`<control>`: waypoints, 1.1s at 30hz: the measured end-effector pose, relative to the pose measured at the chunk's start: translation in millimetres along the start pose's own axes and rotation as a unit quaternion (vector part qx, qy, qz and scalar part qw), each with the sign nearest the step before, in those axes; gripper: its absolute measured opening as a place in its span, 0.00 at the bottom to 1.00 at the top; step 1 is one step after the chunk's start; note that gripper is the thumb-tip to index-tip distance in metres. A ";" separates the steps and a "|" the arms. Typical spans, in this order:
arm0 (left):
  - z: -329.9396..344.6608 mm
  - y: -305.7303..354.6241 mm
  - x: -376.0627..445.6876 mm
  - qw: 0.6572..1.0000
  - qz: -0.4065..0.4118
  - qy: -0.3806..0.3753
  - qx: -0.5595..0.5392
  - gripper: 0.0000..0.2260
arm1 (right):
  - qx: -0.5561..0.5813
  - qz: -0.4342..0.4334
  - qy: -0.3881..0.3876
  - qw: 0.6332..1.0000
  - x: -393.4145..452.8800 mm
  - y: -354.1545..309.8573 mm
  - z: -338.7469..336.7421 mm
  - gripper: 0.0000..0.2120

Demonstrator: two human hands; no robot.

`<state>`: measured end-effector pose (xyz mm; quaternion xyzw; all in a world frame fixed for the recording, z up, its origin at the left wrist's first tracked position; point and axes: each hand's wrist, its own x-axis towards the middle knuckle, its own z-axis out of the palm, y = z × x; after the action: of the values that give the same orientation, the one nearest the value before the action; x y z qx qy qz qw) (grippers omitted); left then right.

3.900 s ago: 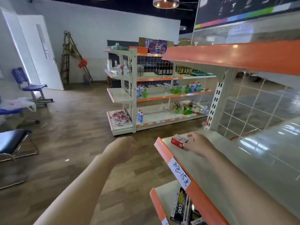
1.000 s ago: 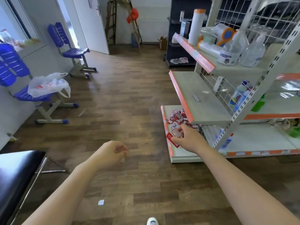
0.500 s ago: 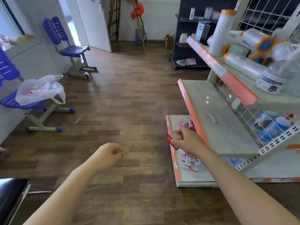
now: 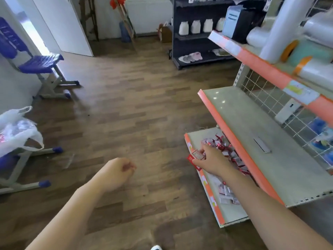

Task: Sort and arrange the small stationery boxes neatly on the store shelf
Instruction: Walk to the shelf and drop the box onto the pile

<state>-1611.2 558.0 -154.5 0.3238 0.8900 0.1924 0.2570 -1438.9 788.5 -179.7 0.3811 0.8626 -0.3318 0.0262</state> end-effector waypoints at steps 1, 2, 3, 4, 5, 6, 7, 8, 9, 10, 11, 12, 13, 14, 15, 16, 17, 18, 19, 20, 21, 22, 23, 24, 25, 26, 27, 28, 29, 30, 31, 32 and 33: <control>-7.0 -2.8 16.8 1.000 0.007 -0.008 0.001 0.04 | 0.006 0.009 0.002 1.000 12.1 -2.9 0.9 0.24; -12.4 -4.6 33.5 1.000 0.011 -0.019 0.000 0.04 | 0.008 0.022 0.001 1.000 23.3 -4.3 1.0 0.23; -16.2 -5.5 49.3 0.999 0.014 -0.033 0.002 0.04 | 0.008 0.038 -0.001 0.999 33.7 -4.3 1.0 0.22; -18.2 -6.3 64.8 0.999 0.018 -0.047 0.006 0.04 | 0.005 0.052 -0.002 0.999 43.1 -3.2 0.7 0.20; -19.3 -6.6 80.7 0.998 0.023 -0.062 0.016 0.04 | 0.004 0.064 -0.003 0.998 52.5 -0.8 0.9 0.18; -18.9 -6.8 96.5 0.996 0.026 -0.077 0.027 0.04 | 0.004 0.076 -0.002 0.997 61.4 1.6 0.8 0.17; -17.7 -6.3 111.9 0.995 0.027 -0.090 0.036 0.04 | 0.004 0.089 -0.001 0.996 70.0 4.5 0.7 0.18; -15.9 -5.0 127.5 0.994 0.024 -0.102 0.039 0.05 | 0.001 0.103 0.002 0.995 77.6 6.8 0.1 0.20; -13.2 -3.0 143.0 0.993 0.024 -0.113 0.039 0.05 | -0.001 0.115 0.006 0.993 85.9 10.4 0.0 0.23; -10.2 -0.7 159.1 0.992 0.026 -0.120 0.037 0.06 | 0.001 0.124 0.013 0.992 94.3 15.3 0.3 0.25; -6.6 1.9 175.5 0.991 0.031 -0.126 0.036 0.05 | 0.010 0.131 0.019 0.991 103.2 21.6 1.6 0.26; -2.7 4.2 192.4 0.990 0.034 -0.131 0.038 0.05 | 0.019 0.139 0.023 0.990 111.5 28.6 3.0 0.26; 1.5 7.6 209.5 0.989 0.038 -0.136 0.042 0.05 | 0.029 0.148 0.026 0.988 120.0 36.2 5.1 0.26; 6.3 11.0 227.7 0.988 0.045 -0.143 0.046 0.06 | 0.037 0.159 0.030 0.986 128.9 43.8 6.8 0.24; 11.6 14.9 246.6 0.986 0.051 -0.154 0.047 0.07 | 0.043 0.169 0.035 0.984 138.6 52.0 7.9 0.22; 18.4 20.2 267.5 0.983 0.058 -0.167 0.050 0.07 | 0.049 0.183 0.038 0.981 149.6 61.0 7.8 0.19; 23.3 26.8 283.4 0.981 0.063 -0.177 0.055 0.07 | 0.056 0.194 0.039 0.979 158.5 68.6 8.2 0.17; 27.2 34.3 296.0 0.979 0.068 -0.180 0.063 0.07 | 0.064 0.204 0.039 0.976 165.8 74.7 8.2 0.15; 32.8 42.5 311.3 0.978 0.075 -0.182 0.073 0.07 | 0.079 0.217 0.039 0.972 175.3 83.1 8.4 0.14; 38.8 50.6 326.2 0.976 0.084 -0.183 0.082 0.07 | 0.091 0.230 0.039 0.968 183.6 90.4 8.0 0.14; 44.3 57.9 339.4 0.975 0.094 -0.182 0.092 0.07 | 0.095 0.244 0.034 0.964 191.4 97.7 8.8 0.16; 50.1 64.3 352.6 0.973 0.102 -0.180 0.100 0.08 | 0.091 0.257 0.025 0.962 198.3 103.4 8.8 0.18; 55.8 70.9 364.9 0.972 0.110 -0.180 0.107 0.08 | 0.089 0.267 0.017 0.959 205.1 110.0 9.2 0.19; 61.7 76.9 376.7 0.969 0.115 -0.184 0.114 0.08 | 0.090 0.275 0.014 0.957 211.5 115.6 9.3 0.20; 67.5 82.8 386.8 0.966 0.121 -0.190 0.125 0.09 | 0.092 0.285 0.013 0.954 217.5 121.2 10.5 0.20; 73.6 87.8 396.3 0.962 0.128 -0.197 0.140 0.10 | 0.091 0.295 0.010 0.951 223.2 125.6 12.1 0.20; 79.4 92.2 405.1 0.957 0.137 -0.201 0.159 0.10 | 0.089 0.304 0.008 0.949 228.7 130.6 15.3 0.21; 85.7 95.5 414.1 0.951 0.150 -0.203 0.177 0.11 | 0.088 0.310 0.007 0.947 233.9 135.1 19.0 0.22; 92.6 97.8 423.3 0.946 0.163 -0.204 0.190 0.12 | 0.090 0.317 0.007 0.944 239.5 140.6 24.2 0.22; 100.4 99.1 432.9 0.943 0.169 -0.208 0.198 0.12 | 0.091 0.321 0.007 0.943 244.7 145.7 29.5 0.23; 108.1 99.9 441.4 0.939 0.176 -0.213 0.206 0.12 | 0.092 0.327 0.007 0.941 250.0 152.1 36.6 0.24; 118.2 101.4 451.1 0.933 0.184 -0.220 0.216 0.13 | 0.093 0.330 0.011 0.939 255.8 158.7 44.4 0.23; 128.9 102.0 459.9 0.928 0.190 -0.231 0.220 0.13 | 0.097 0.336 0.019 0.937 261.3 165.2 52.7 0.23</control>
<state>-1790.1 964.3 -358.0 0.5710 0.7476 -0.0433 0.3364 -1523.4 1005.4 -389.9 0.6554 0.6482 -0.3788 0.0828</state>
